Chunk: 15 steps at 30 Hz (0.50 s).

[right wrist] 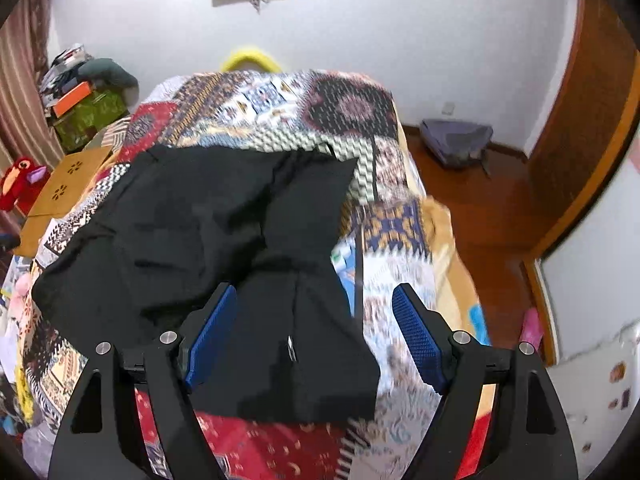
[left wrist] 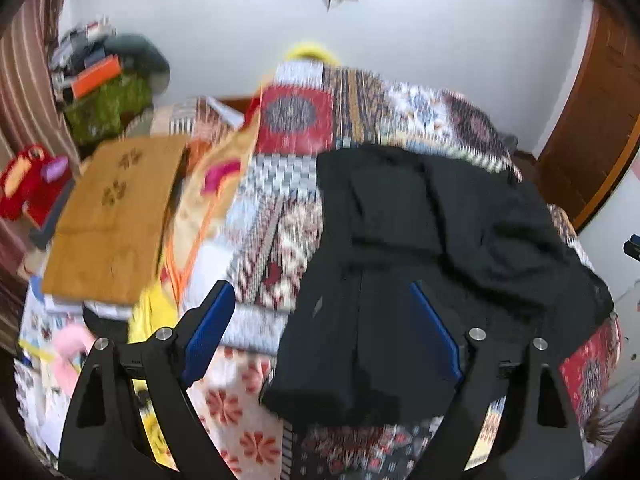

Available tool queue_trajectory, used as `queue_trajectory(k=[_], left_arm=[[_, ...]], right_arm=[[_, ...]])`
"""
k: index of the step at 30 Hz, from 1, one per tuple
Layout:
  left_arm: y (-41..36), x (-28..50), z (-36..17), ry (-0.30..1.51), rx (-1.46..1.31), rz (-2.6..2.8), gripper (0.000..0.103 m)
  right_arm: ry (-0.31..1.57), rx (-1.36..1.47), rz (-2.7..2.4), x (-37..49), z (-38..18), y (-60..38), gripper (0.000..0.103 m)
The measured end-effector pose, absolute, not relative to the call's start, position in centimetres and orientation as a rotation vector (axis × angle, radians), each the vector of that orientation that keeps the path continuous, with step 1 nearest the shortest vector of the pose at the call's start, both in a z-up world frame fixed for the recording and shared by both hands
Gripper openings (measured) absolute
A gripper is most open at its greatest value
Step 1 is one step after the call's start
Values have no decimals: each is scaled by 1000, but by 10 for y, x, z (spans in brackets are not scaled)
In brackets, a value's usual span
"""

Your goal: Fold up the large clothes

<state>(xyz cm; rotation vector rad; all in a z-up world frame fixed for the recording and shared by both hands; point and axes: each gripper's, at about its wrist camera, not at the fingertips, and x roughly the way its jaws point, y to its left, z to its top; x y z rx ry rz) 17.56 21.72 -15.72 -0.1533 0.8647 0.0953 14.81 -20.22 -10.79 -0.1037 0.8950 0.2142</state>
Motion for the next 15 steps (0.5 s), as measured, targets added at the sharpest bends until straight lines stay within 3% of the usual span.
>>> queue_trajectory(k=[15], left_arm=[[234, 154, -274, 1122, -351, 71, 87]], right_arm=[[1093, 201, 232, 135, -175, -248, 77]])
